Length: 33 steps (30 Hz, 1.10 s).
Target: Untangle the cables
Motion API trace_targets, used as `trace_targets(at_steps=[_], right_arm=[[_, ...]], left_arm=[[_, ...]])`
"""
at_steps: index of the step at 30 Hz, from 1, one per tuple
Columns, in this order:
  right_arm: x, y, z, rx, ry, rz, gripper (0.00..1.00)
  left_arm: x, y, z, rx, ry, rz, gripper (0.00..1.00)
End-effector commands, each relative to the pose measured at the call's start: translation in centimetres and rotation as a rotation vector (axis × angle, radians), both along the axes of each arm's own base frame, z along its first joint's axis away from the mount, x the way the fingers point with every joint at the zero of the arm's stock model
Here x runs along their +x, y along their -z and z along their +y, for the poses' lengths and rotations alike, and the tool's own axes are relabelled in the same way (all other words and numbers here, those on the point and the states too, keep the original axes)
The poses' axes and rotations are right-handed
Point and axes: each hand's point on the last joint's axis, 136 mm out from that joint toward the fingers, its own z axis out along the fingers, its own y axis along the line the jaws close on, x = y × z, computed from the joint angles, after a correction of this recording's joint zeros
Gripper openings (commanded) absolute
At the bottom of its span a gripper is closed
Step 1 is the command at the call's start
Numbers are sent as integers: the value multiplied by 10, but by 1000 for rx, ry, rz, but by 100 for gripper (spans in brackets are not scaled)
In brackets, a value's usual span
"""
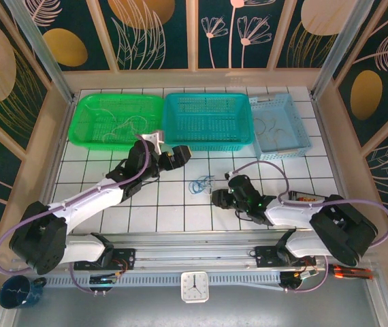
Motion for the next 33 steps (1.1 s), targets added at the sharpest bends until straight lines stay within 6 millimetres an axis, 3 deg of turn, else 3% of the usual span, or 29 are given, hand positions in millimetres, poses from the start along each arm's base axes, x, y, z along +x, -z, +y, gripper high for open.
trace_targets(at_steps=[1, 4, 6, 13, 18, 25, 33], right_arm=[[-1, -4, 10, 25, -35, -18, 19], [1, -16, 13, 32, -48, -38, 0], [5, -30, 16, 29, -56, -63, 0], [25, -118, 24, 106, -67, -221, 0], [35, -165, 25, 202, -76, -275, 0], [43, -195, 25, 275, -75, -306, 0], [45, -201, 31, 292, -88, -302, 0]], left_arm=[[0, 0, -3, -31, 10, 1, 99], [0, 0, -3, -35, 14, -2, 99], [-1, 1, -3, -32, 15, -4, 99], [-3, 6, -4, -26, 39, -26, 99], [-8, 18, -5, -2, 73, -29, 99], [-20, 25, -7, -29, 128, -65, 99], [-33, 29, -18, -27, 241, -107, 99]])
